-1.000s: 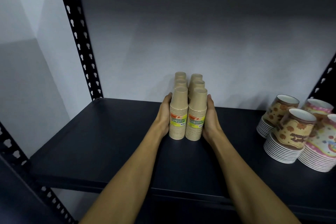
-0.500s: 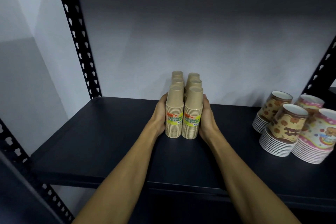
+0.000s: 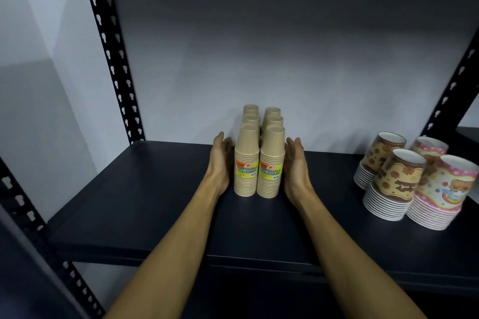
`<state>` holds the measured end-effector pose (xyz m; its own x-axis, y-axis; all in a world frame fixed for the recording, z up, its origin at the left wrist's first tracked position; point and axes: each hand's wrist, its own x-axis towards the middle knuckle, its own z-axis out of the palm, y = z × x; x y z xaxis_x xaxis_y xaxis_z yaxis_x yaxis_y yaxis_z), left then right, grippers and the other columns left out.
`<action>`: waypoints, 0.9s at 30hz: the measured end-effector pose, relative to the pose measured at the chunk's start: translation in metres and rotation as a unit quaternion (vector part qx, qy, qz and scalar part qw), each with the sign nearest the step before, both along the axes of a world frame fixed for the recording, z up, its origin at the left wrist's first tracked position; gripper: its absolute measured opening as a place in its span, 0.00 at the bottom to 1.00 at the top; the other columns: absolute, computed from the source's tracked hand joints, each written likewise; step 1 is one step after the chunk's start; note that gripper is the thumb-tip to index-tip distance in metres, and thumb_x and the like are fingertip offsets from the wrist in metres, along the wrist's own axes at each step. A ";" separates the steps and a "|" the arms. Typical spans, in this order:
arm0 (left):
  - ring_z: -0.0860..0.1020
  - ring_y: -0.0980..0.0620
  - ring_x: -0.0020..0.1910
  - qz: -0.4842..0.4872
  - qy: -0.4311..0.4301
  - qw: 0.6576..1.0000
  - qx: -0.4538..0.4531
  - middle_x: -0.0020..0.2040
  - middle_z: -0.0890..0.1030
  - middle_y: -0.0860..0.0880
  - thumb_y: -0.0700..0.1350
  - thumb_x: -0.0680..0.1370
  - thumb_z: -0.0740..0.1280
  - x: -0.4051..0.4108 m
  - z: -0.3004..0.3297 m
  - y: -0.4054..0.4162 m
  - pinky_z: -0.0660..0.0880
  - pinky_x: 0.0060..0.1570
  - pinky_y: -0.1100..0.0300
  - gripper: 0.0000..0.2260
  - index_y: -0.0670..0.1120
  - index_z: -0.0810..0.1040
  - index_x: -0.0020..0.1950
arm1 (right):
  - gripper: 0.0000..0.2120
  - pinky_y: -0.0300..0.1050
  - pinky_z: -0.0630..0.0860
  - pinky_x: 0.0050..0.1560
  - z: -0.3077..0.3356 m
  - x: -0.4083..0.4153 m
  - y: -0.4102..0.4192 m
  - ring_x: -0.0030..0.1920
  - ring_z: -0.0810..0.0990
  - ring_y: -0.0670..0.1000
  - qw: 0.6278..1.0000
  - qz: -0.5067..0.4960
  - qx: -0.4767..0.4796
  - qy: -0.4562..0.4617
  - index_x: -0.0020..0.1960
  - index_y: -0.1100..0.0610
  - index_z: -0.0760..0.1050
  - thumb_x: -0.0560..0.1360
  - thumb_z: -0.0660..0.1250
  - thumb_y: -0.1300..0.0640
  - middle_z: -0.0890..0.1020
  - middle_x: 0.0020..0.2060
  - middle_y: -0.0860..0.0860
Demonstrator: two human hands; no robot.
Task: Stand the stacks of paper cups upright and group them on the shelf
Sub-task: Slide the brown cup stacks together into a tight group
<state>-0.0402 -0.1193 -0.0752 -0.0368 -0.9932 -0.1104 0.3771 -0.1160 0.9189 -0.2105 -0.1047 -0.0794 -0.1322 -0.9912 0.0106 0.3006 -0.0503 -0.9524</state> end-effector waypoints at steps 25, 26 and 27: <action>0.78 0.58 0.57 0.074 -0.415 0.896 -0.141 0.60 0.81 0.52 0.47 0.73 0.77 0.002 -0.023 0.088 0.71 0.46 0.76 0.25 0.46 0.74 0.66 | 0.18 0.42 0.77 0.54 -0.020 -0.011 0.067 0.51 0.78 0.42 0.932 -0.062 -0.120 0.336 0.58 0.55 0.76 0.71 0.77 0.56 0.81 0.49 0.45; 0.79 0.57 0.58 0.073 -0.417 0.895 -0.139 0.60 0.81 0.52 0.47 0.73 0.77 0.002 -0.023 0.088 0.71 0.47 0.75 0.24 0.46 0.74 0.66 | 0.18 0.41 0.77 0.54 -0.020 -0.011 0.067 0.50 0.78 0.42 0.933 -0.061 -0.121 0.335 0.59 0.55 0.76 0.72 0.76 0.56 0.81 0.49 0.46; 0.79 0.57 0.59 0.072 -0.420 0.894 -0.137 0.61 0.81 0.52 0.47 0.73 0.77 0.002 -0.022 0.088 0.71 0.49 0.73 0.24 0.46 0.74 0.66 | 0.18 0.41 0.76 0.53 -0.020 -0.012 0.067 0.50 0.78 0.42 0.932 -0.059 -0.123 0.335 0.59 0.55 0.76 0.72 0.76 0.56 0.81 0.50 0.46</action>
